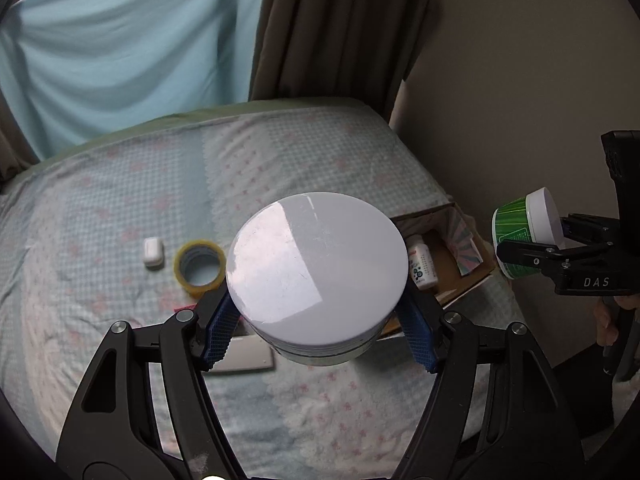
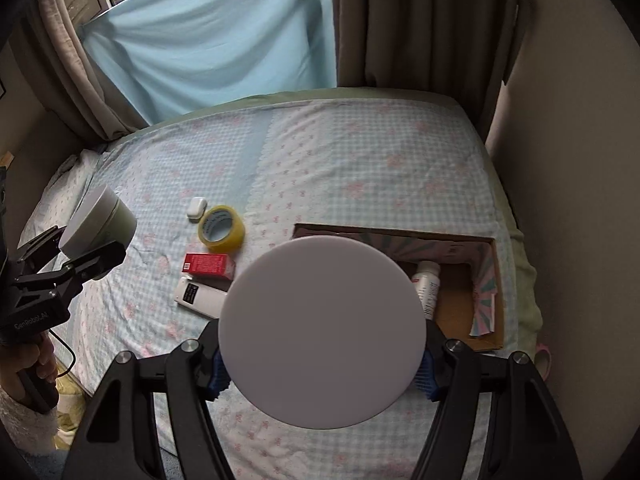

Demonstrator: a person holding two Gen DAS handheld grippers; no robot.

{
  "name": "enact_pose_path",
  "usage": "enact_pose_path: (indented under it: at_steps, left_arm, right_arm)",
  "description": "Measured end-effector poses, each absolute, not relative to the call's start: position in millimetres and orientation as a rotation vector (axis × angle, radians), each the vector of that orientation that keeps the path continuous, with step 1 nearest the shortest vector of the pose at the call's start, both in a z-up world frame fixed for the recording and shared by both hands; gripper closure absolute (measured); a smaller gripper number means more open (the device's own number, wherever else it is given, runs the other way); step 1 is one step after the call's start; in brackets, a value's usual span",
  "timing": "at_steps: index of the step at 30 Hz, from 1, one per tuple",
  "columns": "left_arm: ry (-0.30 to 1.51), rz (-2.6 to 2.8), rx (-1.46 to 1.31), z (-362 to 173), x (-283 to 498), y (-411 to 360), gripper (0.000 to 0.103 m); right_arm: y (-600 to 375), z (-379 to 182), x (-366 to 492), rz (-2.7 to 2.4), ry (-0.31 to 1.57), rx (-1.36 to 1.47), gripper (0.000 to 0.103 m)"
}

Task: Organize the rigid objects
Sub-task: 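Carry both jars to the cardboard box and release them inside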

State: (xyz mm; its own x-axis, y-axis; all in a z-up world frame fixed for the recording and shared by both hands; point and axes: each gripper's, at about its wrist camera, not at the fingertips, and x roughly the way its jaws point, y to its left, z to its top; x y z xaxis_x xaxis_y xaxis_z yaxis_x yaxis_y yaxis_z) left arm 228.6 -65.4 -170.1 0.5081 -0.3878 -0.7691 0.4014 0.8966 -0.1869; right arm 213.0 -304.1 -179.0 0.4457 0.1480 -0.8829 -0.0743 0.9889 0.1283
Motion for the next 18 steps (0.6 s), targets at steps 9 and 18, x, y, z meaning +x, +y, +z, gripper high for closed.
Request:
enact_pose_path:
  at_steps: [9, 18]
  left_arm:
    - [1.008, -0.501, 0.016, -218, 257, -168, 0.035]
    - [1.116, -0.541, 0.066, -287, 293, -245, 0.035]
  right_arm:
    - [-390, -213, 232, 0.071, 1.156, 0.099, 0.037]
    - [-432, -276, 255, 0.053, 1.244, 0.161, 0.037]
